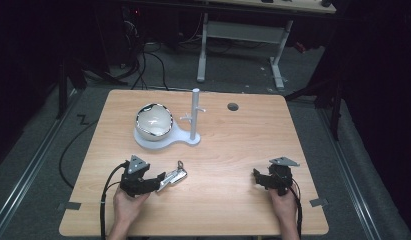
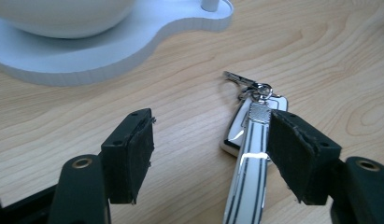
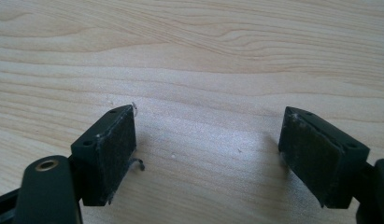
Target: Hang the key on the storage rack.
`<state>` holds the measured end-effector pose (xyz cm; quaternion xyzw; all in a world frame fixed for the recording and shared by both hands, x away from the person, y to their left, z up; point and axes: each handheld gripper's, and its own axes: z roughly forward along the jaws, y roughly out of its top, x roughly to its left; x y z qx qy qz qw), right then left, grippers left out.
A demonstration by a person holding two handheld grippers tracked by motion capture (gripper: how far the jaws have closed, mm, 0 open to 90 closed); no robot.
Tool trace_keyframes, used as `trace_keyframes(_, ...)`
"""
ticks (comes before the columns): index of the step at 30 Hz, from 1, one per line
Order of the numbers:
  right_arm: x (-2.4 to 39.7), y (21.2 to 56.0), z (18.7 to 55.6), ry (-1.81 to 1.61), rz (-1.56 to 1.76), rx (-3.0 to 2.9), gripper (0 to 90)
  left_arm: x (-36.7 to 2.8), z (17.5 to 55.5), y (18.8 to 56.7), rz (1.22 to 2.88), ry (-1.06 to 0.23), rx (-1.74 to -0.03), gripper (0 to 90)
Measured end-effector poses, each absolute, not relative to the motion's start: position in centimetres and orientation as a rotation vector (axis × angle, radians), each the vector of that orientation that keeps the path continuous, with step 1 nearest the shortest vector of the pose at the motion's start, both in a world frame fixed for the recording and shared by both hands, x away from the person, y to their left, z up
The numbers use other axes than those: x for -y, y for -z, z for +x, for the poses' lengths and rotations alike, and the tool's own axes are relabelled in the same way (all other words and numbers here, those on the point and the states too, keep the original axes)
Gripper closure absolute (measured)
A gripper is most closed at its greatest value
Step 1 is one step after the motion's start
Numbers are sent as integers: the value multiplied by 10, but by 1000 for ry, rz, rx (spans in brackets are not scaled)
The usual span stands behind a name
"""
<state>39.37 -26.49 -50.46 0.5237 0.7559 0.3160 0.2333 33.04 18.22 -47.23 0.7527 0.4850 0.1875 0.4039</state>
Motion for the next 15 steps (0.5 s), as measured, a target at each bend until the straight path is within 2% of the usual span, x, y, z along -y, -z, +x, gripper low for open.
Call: trace_keyframes(15, 265, 505, 394, -867, 1439, -2075, 192, -142, 347, 490, 2011, -416, -1162, 349)
